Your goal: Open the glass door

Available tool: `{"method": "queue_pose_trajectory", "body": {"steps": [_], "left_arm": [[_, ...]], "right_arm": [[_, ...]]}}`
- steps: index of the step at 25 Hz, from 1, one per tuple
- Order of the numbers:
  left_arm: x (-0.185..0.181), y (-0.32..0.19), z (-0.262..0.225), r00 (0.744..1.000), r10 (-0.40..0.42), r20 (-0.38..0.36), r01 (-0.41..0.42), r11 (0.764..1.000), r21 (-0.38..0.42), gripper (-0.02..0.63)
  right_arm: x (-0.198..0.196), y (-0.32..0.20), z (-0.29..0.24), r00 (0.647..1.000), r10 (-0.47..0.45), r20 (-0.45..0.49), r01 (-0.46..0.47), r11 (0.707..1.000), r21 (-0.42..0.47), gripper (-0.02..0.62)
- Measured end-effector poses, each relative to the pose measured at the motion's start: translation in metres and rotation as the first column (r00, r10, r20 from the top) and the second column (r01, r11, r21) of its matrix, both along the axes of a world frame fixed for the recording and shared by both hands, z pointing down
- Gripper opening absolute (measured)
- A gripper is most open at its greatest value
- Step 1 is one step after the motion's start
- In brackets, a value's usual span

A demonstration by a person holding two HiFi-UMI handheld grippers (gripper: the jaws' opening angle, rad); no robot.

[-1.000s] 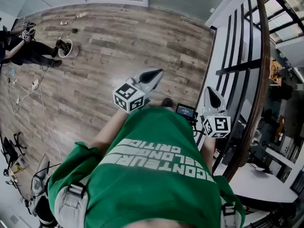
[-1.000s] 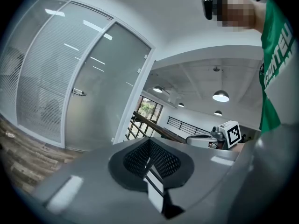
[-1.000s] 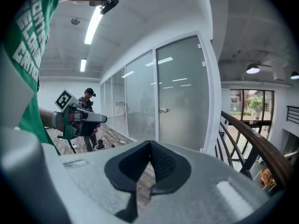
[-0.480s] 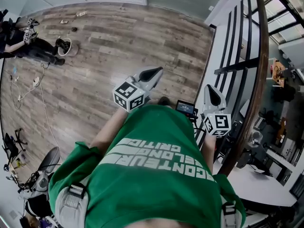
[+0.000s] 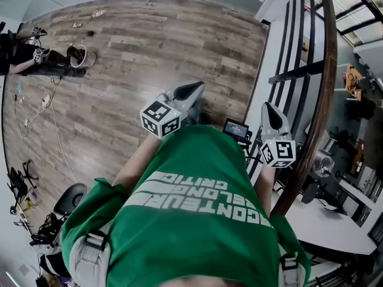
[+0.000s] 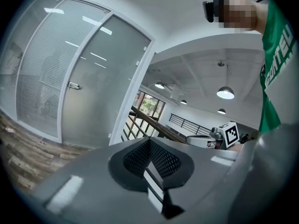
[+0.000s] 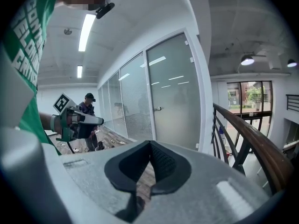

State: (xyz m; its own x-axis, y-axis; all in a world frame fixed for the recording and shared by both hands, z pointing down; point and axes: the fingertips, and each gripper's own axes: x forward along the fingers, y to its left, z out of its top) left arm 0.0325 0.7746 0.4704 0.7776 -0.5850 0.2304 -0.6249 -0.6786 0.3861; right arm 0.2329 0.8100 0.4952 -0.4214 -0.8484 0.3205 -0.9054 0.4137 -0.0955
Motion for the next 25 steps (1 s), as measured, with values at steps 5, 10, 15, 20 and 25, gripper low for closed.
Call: {"method": "queue_pose_trajectory", "body": {"steps": [5, 10, 15, 20, 25], "left_arm": [[0.013, -0.005, 0.002, 1.000, 0.027, -0.005, -0.027, 1.000, -0.008, 0.015], [0.031, -0.012, 0.006, 0.998, 0.065, -0.007, -0.065, 0.997, -0.028, 0.015], [0.057, -0.028, 0.014, 0.992, 0.125, -0.012, -0.125, 0.991, -0.042, 0.015], [0.080, -0.065, 0.023, 0.988, 0.150, -0.033, -0.152, 0.987, -0.060, 0.015], [0.109, -0.124, 0.012, 0.980, 0.184, -0.079, -0.187, 0.982, -0.032, 0.015]], "right_arm": [[0.008, 0.002, 0.005, 1.000, 0.023, 0.001, -0.023, 1.000, -0.012, -0.008], [0.015, 0.005, 0.008, 0.999, 0.046, 0.000, -0.046, 0.999, -0.030, -0.008], [0.036, 0.000, 0.020, 0.996, 0.092, -0.015, -0.093, 0.994, -0.059, -0.008], [0.063, -0.016, 0.027, 0.988, 0.156, -0.025, -0.157, 0.985, -0.075, -0.008], [0.092, -0.059, 0.018, 0.976, 0.213, -0.053, -0.216, 0.974, -0.061, -0.008]]}}
